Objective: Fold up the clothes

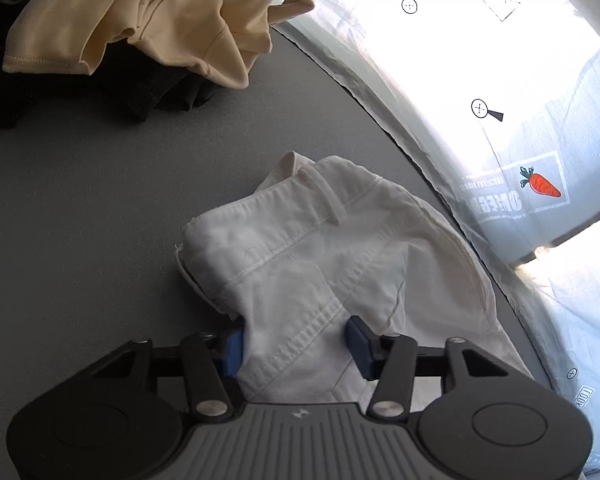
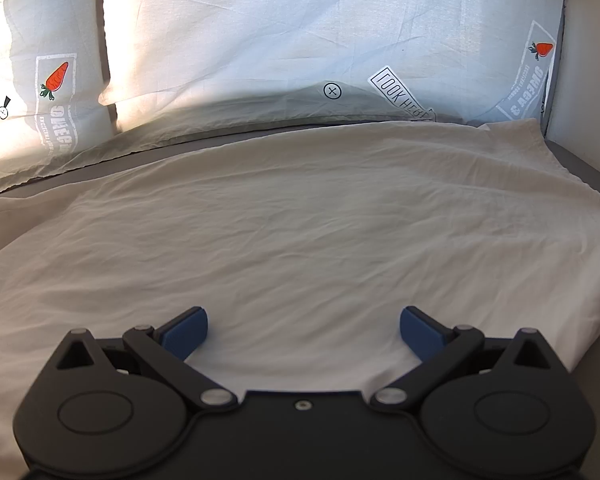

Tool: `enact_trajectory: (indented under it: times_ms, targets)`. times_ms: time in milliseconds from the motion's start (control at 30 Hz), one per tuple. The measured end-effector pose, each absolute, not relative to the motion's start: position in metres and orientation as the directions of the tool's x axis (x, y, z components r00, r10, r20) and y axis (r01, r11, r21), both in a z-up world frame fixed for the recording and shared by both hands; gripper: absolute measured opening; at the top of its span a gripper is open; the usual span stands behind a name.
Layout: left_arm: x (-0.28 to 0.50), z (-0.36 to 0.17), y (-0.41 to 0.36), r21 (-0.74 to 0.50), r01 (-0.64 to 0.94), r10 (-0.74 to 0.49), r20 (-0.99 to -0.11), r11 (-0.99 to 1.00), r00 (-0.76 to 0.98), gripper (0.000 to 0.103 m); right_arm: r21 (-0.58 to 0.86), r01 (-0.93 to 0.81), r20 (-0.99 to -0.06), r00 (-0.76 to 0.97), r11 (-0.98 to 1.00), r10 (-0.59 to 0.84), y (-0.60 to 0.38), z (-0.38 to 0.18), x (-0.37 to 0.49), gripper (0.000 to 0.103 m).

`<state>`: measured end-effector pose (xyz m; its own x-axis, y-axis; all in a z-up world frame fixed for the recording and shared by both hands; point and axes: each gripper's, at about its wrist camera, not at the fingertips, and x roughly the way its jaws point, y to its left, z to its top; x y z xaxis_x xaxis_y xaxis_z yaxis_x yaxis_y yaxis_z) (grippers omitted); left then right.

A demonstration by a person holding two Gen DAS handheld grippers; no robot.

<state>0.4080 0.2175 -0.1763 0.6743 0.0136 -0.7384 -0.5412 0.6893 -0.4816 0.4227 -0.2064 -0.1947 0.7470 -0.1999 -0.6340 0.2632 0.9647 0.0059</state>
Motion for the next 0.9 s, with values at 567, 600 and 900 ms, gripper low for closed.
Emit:
enact_trajectory:
  times_ms: [567, 600, 900]
  targets:
    - [0.448, -0.129, -0.035, -0.452, 0.323, -0.555, -0.644, 0.831, 0.527, 0.028, 0.011, 0.153, -0.641, 0.76, 0.988, -0.111, -0.214, -0.192, 0.406, 0.103]
    - [0.444, -0.132, -0.041, -0.434, 0.333, -0.547, -0.663, 0.837, 0.511, 0.028, 0.007, 0.134, -0.649, 0.754, 0.991, -0.097, -0.215, -0.192, 0.402, 0.103]
    - [0.425, -0.119, 0.001, -0.376, 0.222, -0.426, -0.646, 0.9, 0.634, 0.057, 0.281, 0.112, -0.66, 0.743, 0.953, 0.107, -0.247, -0.161, 0.382, 0.092]
